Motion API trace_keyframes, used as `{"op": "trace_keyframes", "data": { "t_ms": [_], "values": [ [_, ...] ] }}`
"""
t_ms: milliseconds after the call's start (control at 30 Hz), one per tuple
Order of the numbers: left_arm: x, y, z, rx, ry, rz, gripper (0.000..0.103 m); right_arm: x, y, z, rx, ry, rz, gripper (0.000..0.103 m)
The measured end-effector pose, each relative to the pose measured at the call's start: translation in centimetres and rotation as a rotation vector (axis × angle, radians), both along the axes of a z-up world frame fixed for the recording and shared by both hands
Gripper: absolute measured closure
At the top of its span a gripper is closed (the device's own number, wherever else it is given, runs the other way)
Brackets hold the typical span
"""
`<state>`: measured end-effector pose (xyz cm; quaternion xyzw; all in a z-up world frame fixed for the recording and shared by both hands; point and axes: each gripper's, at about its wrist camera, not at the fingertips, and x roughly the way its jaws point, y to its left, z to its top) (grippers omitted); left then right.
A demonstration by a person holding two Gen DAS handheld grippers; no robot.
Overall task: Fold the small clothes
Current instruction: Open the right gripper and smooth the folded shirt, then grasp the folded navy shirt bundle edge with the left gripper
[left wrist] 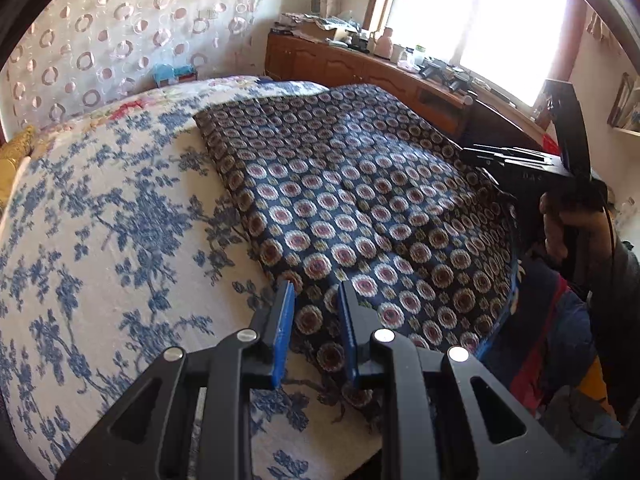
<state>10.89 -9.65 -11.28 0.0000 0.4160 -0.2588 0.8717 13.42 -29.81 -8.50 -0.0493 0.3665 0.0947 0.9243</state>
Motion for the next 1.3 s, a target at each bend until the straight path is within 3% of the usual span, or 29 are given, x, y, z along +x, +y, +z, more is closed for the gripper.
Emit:
{"op": "trace_keyframes", "data": {
  "t_ms": [333,800,867,900,967,1100,1300],
  "values": [
    [-1.3,0.1,-1.4,0.026,0.065,-0.001,0.074,-2.6,-0.7,-1.5,0.004,0.033,-0.015,0.058],
    [-2.9,0.3,-1.6,0.002,0.076,0.002,0.074,-4.3,-1.6,-3.1,0.006,0.106,-0.004,0.050],
    [-3.1,0.2,-1.6,0.002,0.067,-0.014,0.079,-4.6,-1.6,-3.6,0.001,0.128,0.002,0.050],
    [-3.1,0.1,-1.7,0.000,0.070,-0.025,0.092,-4.7,-1.6,-3.7,0.002,0.131,0.004,0.050],
    [-3.0,0.1,-1.8,-0.020,0.070,-0.039,0.102,-5.1,-1.6,-3.7,0.006,0.126,0.001,0.049],
    [-3.1,-0.1,-0.8,-0.034,0.025,-0.050,0.103,-5.3,-1.6,-2.9,0.014,0.101,-0.012,0.049],
    [-2.1,-0.4,3.2,-0.089,-0.084,-0.037,0.103,-5.8,-0.4,0.1,0.014,0.012,-0.003,0.049]
  ]
}}
